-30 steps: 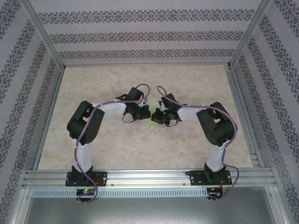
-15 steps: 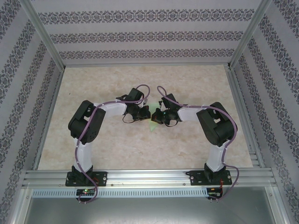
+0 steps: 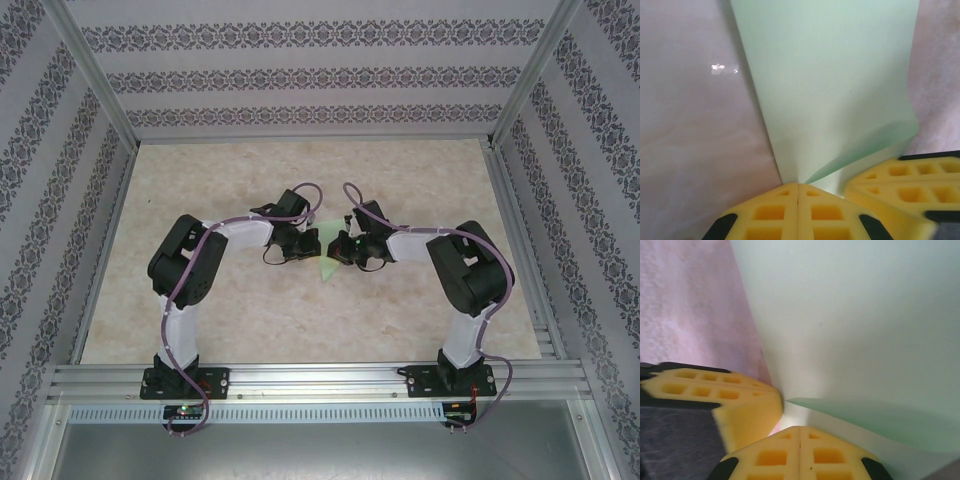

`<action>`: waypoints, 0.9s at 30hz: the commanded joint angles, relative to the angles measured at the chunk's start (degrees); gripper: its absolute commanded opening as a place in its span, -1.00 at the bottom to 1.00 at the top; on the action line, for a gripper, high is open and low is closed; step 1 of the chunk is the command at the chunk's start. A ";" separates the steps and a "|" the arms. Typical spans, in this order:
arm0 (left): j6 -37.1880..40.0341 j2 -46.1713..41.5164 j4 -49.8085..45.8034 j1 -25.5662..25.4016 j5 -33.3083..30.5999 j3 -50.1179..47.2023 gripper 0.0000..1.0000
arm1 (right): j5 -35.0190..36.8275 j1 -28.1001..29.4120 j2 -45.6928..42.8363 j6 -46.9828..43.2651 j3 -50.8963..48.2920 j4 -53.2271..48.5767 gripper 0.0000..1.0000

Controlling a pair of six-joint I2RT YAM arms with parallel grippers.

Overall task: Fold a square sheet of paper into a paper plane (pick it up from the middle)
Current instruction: Third fold the triangle at the center of the table.

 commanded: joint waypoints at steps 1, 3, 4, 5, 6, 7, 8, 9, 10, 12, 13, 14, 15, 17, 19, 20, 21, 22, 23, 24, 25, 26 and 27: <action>3.05 3.13 -7.02 -1.58 -5.04 0.73 -1.00 | -2.27 -1.37 -2.87 0.36 -1.44 4.42 -1.00; 3.21 3.21 -7.79 -1.75 -6.36 0.51 -1.00 | -2.46 -1.71 -2.90 0.10 -2.16 4.45 -1.00; 3.48 3.26 -8.24 -1.76 -6.92 0.58 -1.00 | -2.39 -1.82 -2.74 0.00 -2.51 4.50 -1.00; 3.55 3.30 -8.60 -1.77 -7.36 0.63 -1.00 | -2.37 -1.91 -2.57 0.00 -2.85 4.34 -1.00; 3.61 3.39 -9.09 -1.74 -7.93 0.76 -1.00 | -2.40 -2.00 -2.46 -0.04 -3.19 4.34 -1.00; 3.64 3.36 -9.38 -1.87 -8.33 0.86 -1.00 | -2.38 -2.07 -2.30 -0.09 -3.57 4.33 -1.00; 3.63 3.31 -9.54 -1.92 -8.66 0.93 -1.00 | -2.28 -2.06 -2.28 -0.31 -3.86 4.33 -1.00; 3.64 3.30 -9.83 -2.00 -8.99 1.10 -1.00 | -2.20 -2.16 -2.20 -0.47 -4.16 4.25 -1.00; 3.63 3.34 -10.14 -2.01 -9.50 1.26 -1.00 | -2.18 -2.17 -2.03 -0.59 -4.47 4.22 -1.00; 3.73 3.37 -10.84 -2.18 -10.40 1.60 -1.00 | -2.28 -2.35 -1.55 -0.87 -4.66 4.16 -1.00; 3.73 3.39 -11.11 -2.19 -10.82 1.73 -1.00 | -2.28 -2.35 -1.30 -0.96 -4.71 4.16 -1.00; 3.78 3.39 -11.41 -2.31 -11.14 1.82 -1.00 | -2.27 -2.43 -0.96 -0.96 -4.66 4.16 -1.00; 3.83 3.39 -11.60 -2.32 -11.33 1.97 -1.00 | -2.11 -2.44 -0.65 -1.06 -4.71 4.09 -1.00; 3.90 3.31 -11.87 -2.38 -11.59 2.17 -1.00 | -1.35 -2.51 -0.02 -1.30 -4.35 3.37 -1.00; 4.26 2.92 -12.00 -2.41 -11.41 2.42 -1.00 | -0.60 -2.57 0.84 -1.71 -4.05 2.24 -1.00; 4.51 2.73 -11.97 -2.42 -11.28 2.71 -1.00 | -0.29 -2.63 1.11 -1.83 -3.97 1.76 -1.00; 4.72 2.26 -11.75 -2.39 -10.76 2.94 -1.00 | 0.08 -2.61 1.35 -1.96 -4.05 1.41 -1.00; 4.98 1.80 -11.47 -2.39 -10.18 3.30 -1.00 | 0.36 -2.61 1.48 -2.00 -4.06 1.15 -1.00; 5.19 1.23 -11.04 -2.38 -9.41 3.61 -1.00 | 0.60 -2.61 1.57 -2.02 -4.13 1.00 -1.00; 5.37 0.63 -10.48 -2.37 -8.22 4.04 -1.00 | 0.83 -2.61 1.67 -2.02 -4.21 0.75 -1.00; 5.56 -0.12 -9.79 -2.46 -6.96 4.42 -1.00 | 0.95 -2.61 1.76 -2.02 -4.22 0.65 -1.00; 5.48 -0.78 -9.05 -2.49 -5.81 4.70 -1.00 | 1.04 -2.57 1.77 -2.02 -4.31 0.47 -1.00; 5.41 -1.50 -8.22 -2.56 -4.62 4.93 -0.98 | 1.23 -2.61 1.76 -2.09 -4.30 0.31 -1.00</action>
